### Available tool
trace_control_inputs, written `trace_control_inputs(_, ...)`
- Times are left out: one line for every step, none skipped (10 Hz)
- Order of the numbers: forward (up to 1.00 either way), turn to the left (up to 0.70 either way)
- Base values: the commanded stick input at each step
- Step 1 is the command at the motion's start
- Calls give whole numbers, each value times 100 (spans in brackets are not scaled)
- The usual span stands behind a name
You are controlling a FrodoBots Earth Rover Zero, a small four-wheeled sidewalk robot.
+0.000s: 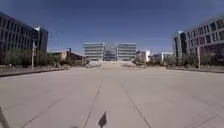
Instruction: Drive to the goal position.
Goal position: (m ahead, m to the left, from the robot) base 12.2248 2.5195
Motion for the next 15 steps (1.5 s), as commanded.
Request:
trace_control_inputs(70,0)
trace_control_inputs(70,0)
trace_control_inputs(70,0)
trace_control_inputs(70,0)
trace_control_inputs(70,0)
trace_control_inputs(70,0)
trace_control_inputs(70,0)
trace_control_inputs(70,0)
trace_control_inputs(70,0)
trace_control_inputs(70,0)
trace_control_inputs(70,0)
trace_control_inputs(70,0)
trace_control_inputs(70,0)
trace_control_inputs(70,0)
trace_control_inputs(70,0)
